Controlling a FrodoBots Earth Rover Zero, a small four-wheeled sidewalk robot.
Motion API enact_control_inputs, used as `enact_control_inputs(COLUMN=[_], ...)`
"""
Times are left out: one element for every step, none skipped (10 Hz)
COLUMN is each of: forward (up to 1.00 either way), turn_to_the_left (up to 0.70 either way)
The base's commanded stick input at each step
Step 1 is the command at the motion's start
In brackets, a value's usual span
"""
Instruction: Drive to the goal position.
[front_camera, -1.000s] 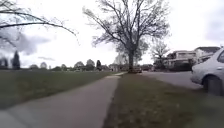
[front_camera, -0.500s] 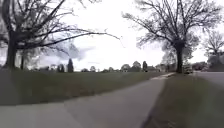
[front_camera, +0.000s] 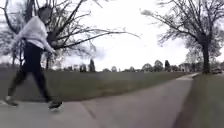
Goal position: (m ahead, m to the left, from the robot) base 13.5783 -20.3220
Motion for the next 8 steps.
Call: enact_control_inputs(forward=[0.85,0.85,0.71,0.1,0.0,0.0,0.0,0.0], turn_to_the_left=[0.0,0.0,0.0,0.0,0.0,-0.18,-0.64,-0.85])
